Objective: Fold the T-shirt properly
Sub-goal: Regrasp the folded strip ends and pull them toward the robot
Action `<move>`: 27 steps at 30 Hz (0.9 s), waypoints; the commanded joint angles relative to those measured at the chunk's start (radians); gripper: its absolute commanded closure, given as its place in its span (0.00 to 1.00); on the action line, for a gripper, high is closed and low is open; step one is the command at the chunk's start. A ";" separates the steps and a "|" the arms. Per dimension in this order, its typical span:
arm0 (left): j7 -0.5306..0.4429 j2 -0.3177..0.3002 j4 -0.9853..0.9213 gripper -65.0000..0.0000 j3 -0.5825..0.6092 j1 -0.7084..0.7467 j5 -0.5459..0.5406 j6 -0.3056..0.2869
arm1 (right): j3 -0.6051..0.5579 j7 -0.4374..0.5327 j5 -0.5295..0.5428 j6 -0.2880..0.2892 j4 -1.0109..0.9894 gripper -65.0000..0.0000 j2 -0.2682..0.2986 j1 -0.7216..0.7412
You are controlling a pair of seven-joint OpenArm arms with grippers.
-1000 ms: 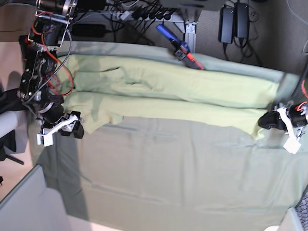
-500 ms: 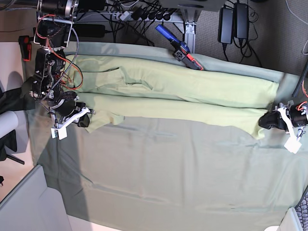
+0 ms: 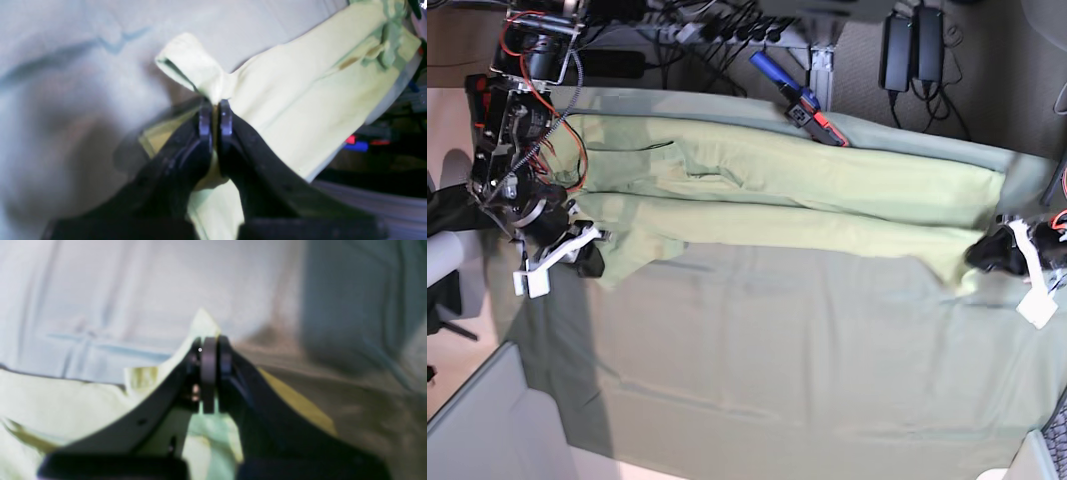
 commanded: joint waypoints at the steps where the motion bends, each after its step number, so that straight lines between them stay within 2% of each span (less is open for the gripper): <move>1: -0.012 -0.027 0.016 0.97 -0.007 -0.010 -0.016 -0.011 | 0.030 0.021 0.023 0.027 0.041 1.00 0.020 -0.006; 4: -0.020 -0.041 0.016 0.84 -0.007 0.020 -0.016 -0.011 | 0.094 0.015 0.050 0.028 0.118 1.00 0.020 -0.078; 8: -0.019 -0.048 0.016 0.83 -0.007 0.055 -0.016 -0.011 | 0.159 -0.013 0.106 0.029 0.201 1.00 0.020 -0.170; 13: -0.019 -0.048 0.016 0.83 -0.007 0.069 -0.024 -0.011 | 0.215 -0.019 0.116 0.030 0.269 1.00 0.020 -0.262; 15: -0.019 -0.048 0.016 0.78 -0.007 0.074 -0.024 -0.011 | 0.229 -0.022 0.118 0.030 0.289 1.00 0.020 -0.303; 19: -0.019 -0.049 0.016 0.60 -0.007 0.082 -0.024 -0.011 | 0.236 -0.037 0.150 0.030 0.301 1.00 0.019 -0.371; 25: -0.019 -0.065 0.016 0.56 -0.007 0.085 -0.039 -0.011 | 0.236 -0.043 0.148 0.029 0.301 1.00 0.013 -0.431; 26: -0.019 -0.065 0.016 0.53 -0.007 0.084 -0.039 -0.011 | 0.236 -0.050 0.148 0.029 0.300 0.92 0.010 -0.431; 27: -0.019 -0.064 0.016 0.48 -0.007 0.085 -0.040 -0.011 | 0.236 -0.053 0.148 0.029 0.300 0.70 0.008 -0.430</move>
